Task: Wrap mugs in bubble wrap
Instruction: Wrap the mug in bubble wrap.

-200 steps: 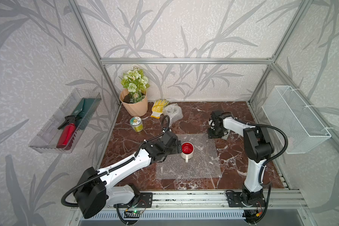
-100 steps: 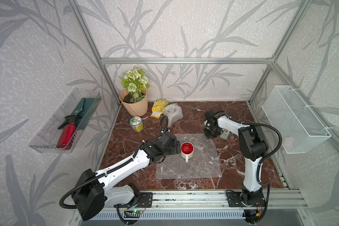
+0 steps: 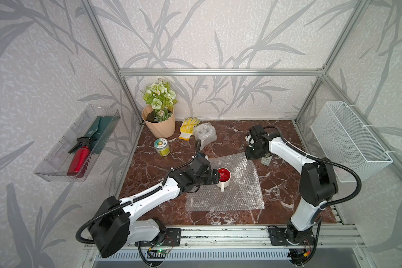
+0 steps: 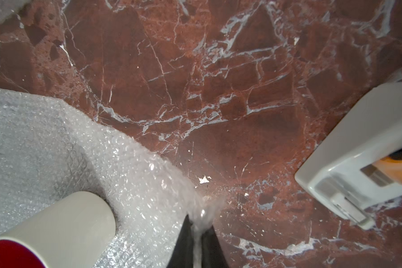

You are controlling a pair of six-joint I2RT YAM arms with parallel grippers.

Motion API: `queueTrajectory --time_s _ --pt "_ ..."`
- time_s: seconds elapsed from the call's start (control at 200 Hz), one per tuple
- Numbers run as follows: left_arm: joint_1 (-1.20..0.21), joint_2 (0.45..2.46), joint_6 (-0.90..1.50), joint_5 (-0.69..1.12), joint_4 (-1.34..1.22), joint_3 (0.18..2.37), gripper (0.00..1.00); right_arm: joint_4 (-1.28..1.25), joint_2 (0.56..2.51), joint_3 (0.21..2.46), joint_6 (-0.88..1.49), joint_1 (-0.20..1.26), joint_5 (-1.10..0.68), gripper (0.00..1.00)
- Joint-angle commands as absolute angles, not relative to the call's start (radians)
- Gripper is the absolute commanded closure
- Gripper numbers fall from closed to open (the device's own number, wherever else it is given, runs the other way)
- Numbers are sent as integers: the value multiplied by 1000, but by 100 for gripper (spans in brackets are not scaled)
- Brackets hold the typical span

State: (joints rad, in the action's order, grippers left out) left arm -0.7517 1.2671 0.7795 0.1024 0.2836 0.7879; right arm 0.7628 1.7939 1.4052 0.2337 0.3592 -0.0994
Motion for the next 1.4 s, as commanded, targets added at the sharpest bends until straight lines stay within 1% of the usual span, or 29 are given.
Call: queueTrajectory --time_s 0.0,0.14,0.165,0.355,0.62,0.67,0.72,0.74,1.075,1.175,1.335,1.395 --pt "-749 1261 790 135 240 784 10 813 1757 1402 255 362 -148 90" --pt "-749 1229 795 83 220 755 9 823 1713 1389 272 393 -171 90" --pt "-749 1224 798 73 218 750 9 824 1680 1386 275 397 -180 90" --pt "-745 1212 792 27 268 758 8 783 1595 1348 310 427 -310 90" --pt "-734 1195 843 0 262 737 8 745 1546 1320 360 513 -395 90" --pt "-730 1191 850 -4 263 735 7 723 1539 1307 382 524 -420 90" --pt "-725 1187 859 -6 276 738 2 701 1533 1296 401 540 -447 89" --pt "-723 1184 864 -8 282 740 1 693 1530 1293 407 546 -454 89" --pt "-707 1151 908 -8 287 725 1 590 1526 1231 473 637 -530 88" --pt "-698 1152 934 -13 288 722 3 569 1534 1210 476 659 -546 88" --pt "-666 1163 990 -8 261 719 3 479 1543 1133 507 682 -557 88" --pt "-658 1163 1002 -15 252 722 1 449 1556 1111 513 690 -557 89"
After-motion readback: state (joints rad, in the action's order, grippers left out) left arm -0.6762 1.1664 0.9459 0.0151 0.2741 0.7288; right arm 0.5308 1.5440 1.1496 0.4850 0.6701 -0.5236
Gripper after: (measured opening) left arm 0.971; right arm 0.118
